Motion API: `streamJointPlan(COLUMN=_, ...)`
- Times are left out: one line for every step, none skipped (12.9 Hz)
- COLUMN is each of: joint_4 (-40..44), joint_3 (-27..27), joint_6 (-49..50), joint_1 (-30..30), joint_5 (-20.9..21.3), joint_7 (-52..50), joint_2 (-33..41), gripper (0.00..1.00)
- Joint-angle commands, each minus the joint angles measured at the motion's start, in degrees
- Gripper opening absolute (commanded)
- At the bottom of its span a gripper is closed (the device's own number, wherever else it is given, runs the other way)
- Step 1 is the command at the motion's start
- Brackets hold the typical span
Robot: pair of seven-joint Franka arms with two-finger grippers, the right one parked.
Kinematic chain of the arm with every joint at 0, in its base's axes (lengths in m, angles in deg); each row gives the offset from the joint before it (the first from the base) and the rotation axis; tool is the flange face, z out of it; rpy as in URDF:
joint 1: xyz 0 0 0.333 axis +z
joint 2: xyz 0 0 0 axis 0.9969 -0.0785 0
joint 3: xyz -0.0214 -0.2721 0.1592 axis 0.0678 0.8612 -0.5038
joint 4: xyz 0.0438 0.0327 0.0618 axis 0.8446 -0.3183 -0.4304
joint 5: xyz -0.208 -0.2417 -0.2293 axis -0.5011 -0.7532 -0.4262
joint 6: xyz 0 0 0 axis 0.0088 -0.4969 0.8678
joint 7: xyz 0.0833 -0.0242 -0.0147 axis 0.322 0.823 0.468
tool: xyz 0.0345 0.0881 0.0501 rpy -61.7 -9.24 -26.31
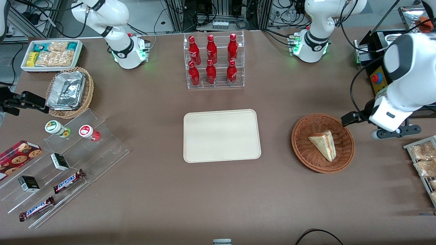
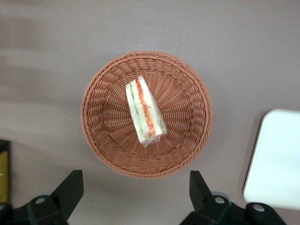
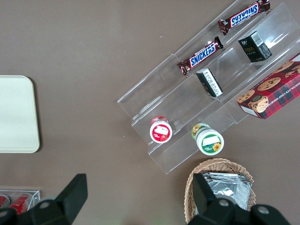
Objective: Place sandwich from basket to tray
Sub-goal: 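Move the left gripper over the sandwich in the wicker basket and lower it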
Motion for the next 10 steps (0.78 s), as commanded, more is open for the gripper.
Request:
streamJointPlan(joint_4=-5.5, joint_3=-0.1, joint_6=-4.4, joint_1=-1.6, joint_5=0.8, joint_7=-9.6, joint_2=2.0, gripper=1.0)
streamJointPlan(joint_4=-6.5, joint_3=0.0, joint_6=-5.3, joint_1=-1.6, joint_5=0.8, joint_7=-12.1, joint_2=1.8, gripper=1.0)
streamJointPlan(joint_4=-8.2, joint_3=0.0, joint_6=-7.3, joint_1=-1.7, joint_5=0.8, joint_7=-13.5, joint_2=1.8, gripper=1.0)
streamJointPlan(joint_4=-10.2, joint_3=-0.1, joint_6=-9.3, joint_1=-2.1, joint_5=0.8, joint_7=-13.9, joint_2=1.9, gripper=1.0)
streamJointPlan(joint_4=-11.5, joint_3=-0.1, joint_6=-10.2, joint_1=-2.1, joint_5=0.8, joint_7=-14.0, joint_2=1.8, gripper=1.0)
streamJointPlan(joint_4=-12.7, joint_3=-0.1, joint_6=-11.6, joint_1=-2.1, joint_5=0.8, joint_7=-14.0, joint_2=1.5, gripper=1.0)
streamJointPlan(joint_4=-14.5, joint_3=-0.2, joint_6=-13.2, joint_1=-2.1, joint_5=0.8, joint_7=-14.0, joint_2=1.3, gripper=1.0)
streamJointPlan(joint_4=-16.7, joint_3=-0.3, joint_6=-15.5, joint_1=-2.1, joint_5=1.2, joint_7=-14.2, joint_2=1.3, gripper=1.0)
streamJointPlan(joint_4=-17.8, joint_3=-0.3, joint_6=-17.2, joint_1=-2.1, joint_5=1.2, joint_7=-15.3, joint_2=1.1, gripper=1.0)
streamJointPlan(joint_4=-18.2, joint_3=-0.3, joint_6=-18.3, joint_1=-1.9, joint_5=1.2, joint_7=-16.1, joint_2=0.2, gripper=1.0)
